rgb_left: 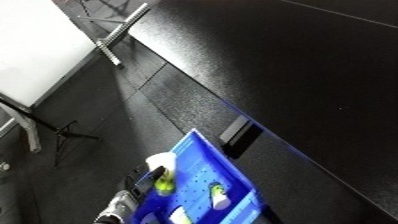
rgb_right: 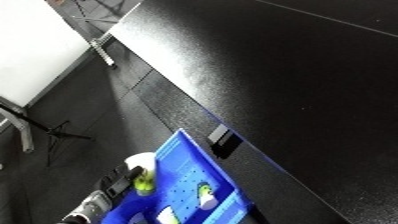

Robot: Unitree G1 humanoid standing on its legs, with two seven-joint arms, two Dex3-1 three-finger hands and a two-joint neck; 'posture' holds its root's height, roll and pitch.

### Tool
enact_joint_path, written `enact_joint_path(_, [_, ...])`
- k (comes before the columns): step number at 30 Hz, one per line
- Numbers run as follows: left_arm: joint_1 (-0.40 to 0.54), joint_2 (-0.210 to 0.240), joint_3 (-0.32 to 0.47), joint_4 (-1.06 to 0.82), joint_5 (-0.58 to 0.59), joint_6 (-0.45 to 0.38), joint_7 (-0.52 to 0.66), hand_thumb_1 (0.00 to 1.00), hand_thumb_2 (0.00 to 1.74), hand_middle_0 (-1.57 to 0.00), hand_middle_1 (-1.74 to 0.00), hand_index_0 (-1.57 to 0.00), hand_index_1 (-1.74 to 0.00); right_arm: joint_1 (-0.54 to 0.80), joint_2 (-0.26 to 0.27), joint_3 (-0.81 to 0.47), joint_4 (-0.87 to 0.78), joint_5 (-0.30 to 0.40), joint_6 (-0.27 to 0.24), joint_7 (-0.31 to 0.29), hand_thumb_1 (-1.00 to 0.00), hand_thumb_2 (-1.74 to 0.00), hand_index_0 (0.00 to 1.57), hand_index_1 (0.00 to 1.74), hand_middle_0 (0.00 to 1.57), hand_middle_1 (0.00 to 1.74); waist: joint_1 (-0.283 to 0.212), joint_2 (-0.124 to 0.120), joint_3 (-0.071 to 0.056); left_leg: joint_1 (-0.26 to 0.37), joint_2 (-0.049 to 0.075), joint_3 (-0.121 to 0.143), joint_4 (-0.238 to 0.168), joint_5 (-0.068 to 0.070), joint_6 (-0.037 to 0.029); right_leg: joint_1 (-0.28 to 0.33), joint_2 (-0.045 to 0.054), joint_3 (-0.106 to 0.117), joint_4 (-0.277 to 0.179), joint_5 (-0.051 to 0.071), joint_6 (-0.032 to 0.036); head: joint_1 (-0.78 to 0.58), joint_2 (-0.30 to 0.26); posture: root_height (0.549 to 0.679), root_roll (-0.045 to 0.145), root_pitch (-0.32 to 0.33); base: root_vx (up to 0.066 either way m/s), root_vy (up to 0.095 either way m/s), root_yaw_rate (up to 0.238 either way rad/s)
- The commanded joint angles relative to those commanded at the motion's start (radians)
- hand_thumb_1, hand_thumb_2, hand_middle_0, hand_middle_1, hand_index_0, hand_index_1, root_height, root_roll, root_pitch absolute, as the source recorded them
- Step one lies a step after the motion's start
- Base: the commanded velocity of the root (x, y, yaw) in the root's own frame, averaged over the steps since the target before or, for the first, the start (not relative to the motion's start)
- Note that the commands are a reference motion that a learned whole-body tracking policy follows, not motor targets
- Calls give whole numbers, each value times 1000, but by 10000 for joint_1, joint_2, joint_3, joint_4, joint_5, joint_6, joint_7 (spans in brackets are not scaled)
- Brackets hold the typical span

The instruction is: Pick up the object and place it into the box

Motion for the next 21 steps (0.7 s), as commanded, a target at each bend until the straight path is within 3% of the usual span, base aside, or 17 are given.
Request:
enact_joint_path(11, [43,-34,-143,23,229,198,-416,0,0,0,0,0,0,-100,9,-12,-79,202,-38,-121,0,0,0,0,0,0,25,77,0,55,-37,35,-85,-16,-22,16,-6,14,-196,149,36,968,-91,618,36,23,-23,-6,-8])
enact_joint_path(16, [110,-215,-384,-174,566,395,-1818,0,0,0,0,0,0,-158,41,14,-151,320,-40,-212,0,0,0,0,0,0,-2,90,0,85,-27,92,-64,-85,-19,0,-1,31,-289,265,88,2241,-436,619,31,26,-30,-18,-52])
enact_joint_path(21, [294,-755,-898,-671,1076,116,-3476,0,0,0,0,0,0,-320,15,-41,-146,274,-2,-269,0,0,0,0,0,0,-38,147,0,113,-10,170,-15,-189,-41,-43,-8,52,-475,487,193,4289,-1043,620,27,31,-56,-1,-121])
